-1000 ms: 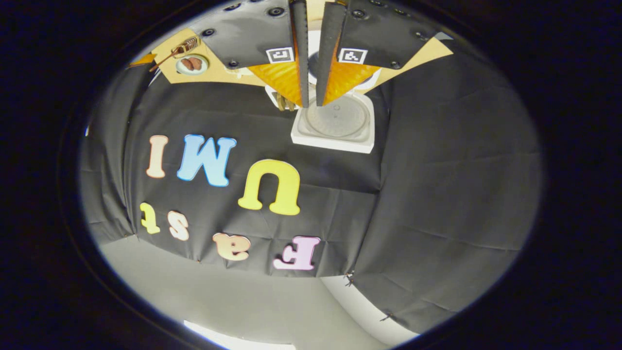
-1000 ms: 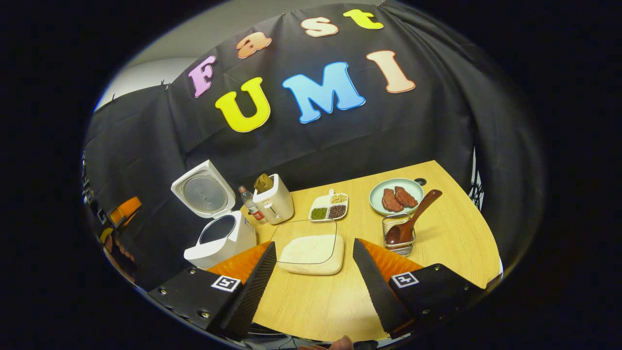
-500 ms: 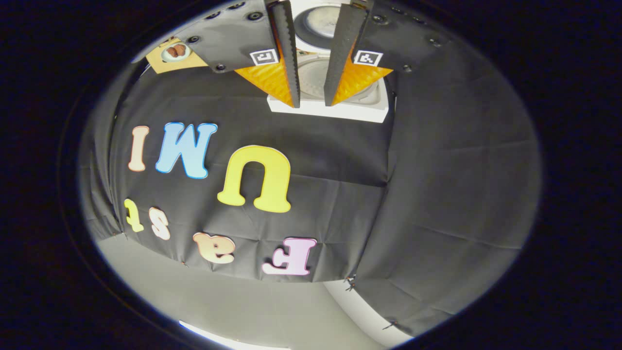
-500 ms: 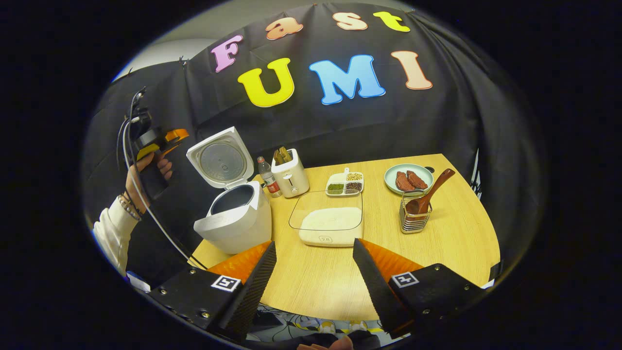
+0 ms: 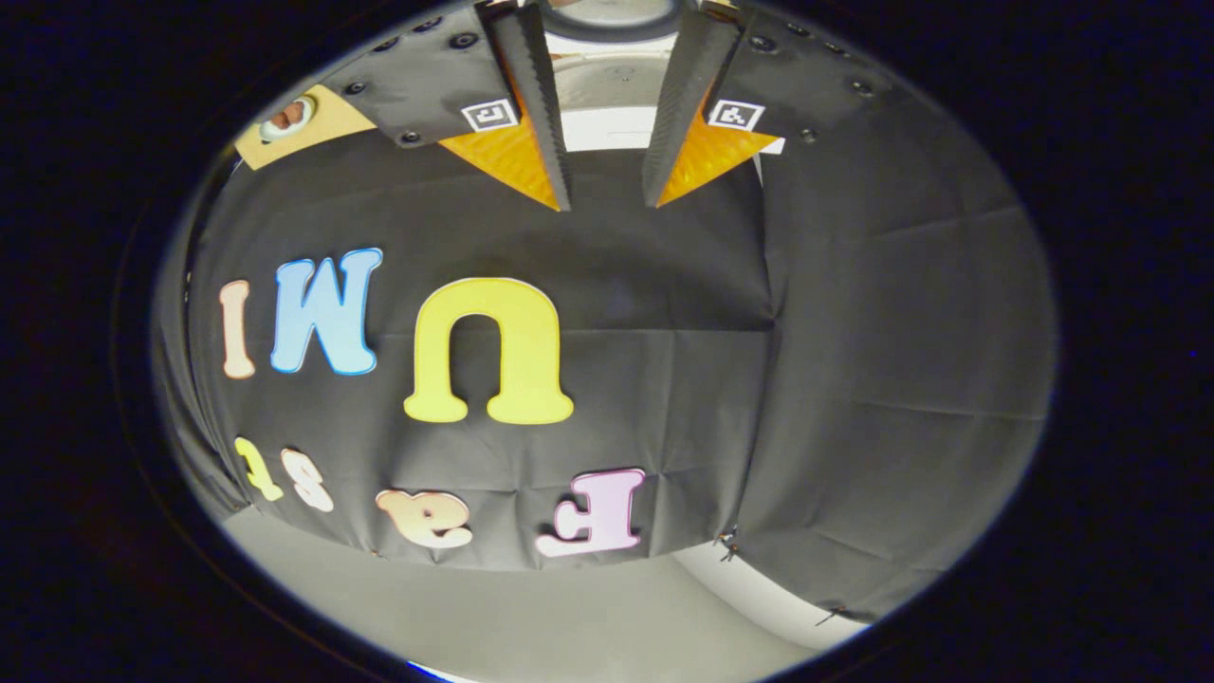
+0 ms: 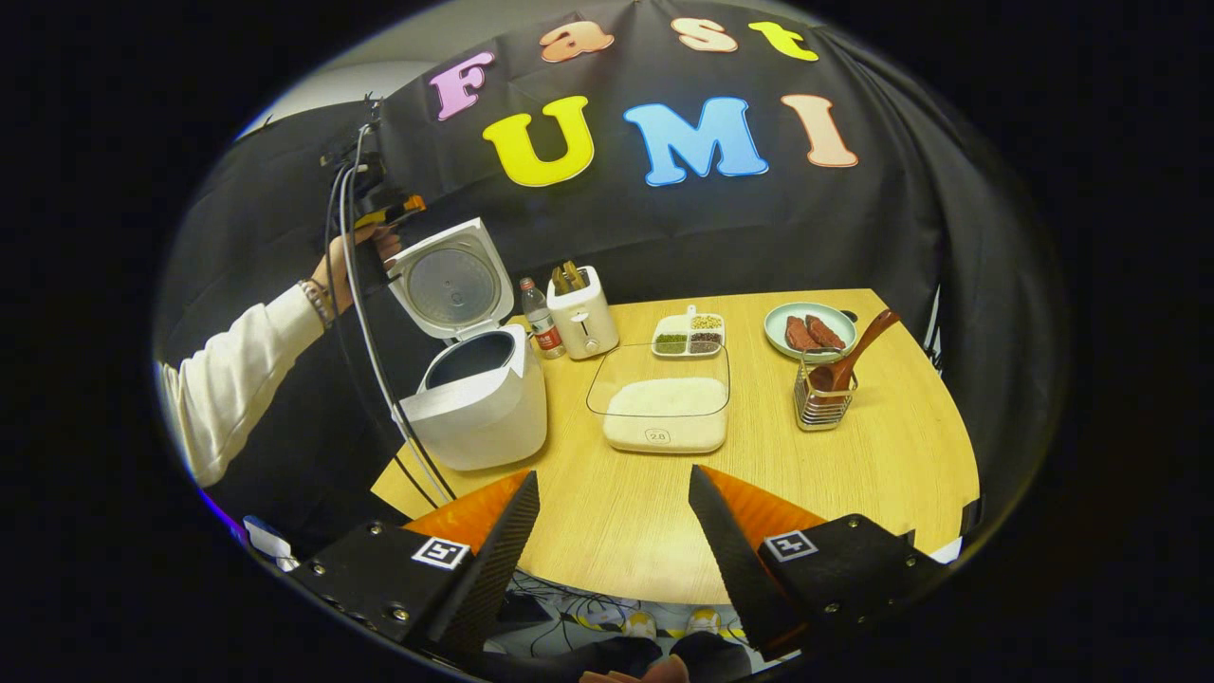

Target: Close the left gripper, press the button to open the rice cooker; take a wooden spoon from the chopstick holder with the right hand, scoop a spoonful of rice and pour it into the rice cooker, then put the wooden spoon back into the chopstick holder.

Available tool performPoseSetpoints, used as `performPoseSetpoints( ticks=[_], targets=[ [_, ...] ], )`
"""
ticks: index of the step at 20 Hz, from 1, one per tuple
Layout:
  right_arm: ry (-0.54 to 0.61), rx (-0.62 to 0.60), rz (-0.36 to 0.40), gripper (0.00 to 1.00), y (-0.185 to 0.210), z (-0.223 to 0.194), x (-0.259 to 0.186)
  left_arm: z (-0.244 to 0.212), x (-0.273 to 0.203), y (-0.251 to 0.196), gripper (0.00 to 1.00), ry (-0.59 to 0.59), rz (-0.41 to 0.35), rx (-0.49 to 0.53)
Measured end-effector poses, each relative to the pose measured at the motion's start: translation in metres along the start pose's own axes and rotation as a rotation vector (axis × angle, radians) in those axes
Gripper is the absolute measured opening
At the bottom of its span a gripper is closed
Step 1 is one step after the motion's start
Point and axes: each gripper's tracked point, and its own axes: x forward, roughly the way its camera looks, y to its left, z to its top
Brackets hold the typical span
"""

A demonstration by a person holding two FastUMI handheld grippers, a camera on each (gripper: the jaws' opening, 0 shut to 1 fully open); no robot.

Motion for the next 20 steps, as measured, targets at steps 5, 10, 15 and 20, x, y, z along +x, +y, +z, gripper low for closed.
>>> performPoseSetpoints(
  ticks=[5, 10, 15, 20],
  targets=[
    [0.020, 0.013, -0.003, 0.97, -0.005, -0.005, 0.001, -0.033, 0.046, 0.006, 0.70, 0.139, 0.032, 0.006],
    [0.030, 0.019, 0.007, 0.97, -0.005, -0.004, 0.005, -0.062, 0.064, 0.009, 0.82, 0.235, 0.027, 0.012],
    [0.051, 0.034, 0.028, 0.97, -0.002, -0.009, 0.010, -0.073, 0.068, 0.007, 0.86, 0.373, 0.001, -0.003],
    [0.055, 0.043, 0.040, 0.97, 0.000, -0.011, 0.012, -0.077, 0.027, 0.004, 0.85, 0.410, -0.008, -0.032]
  ],
)
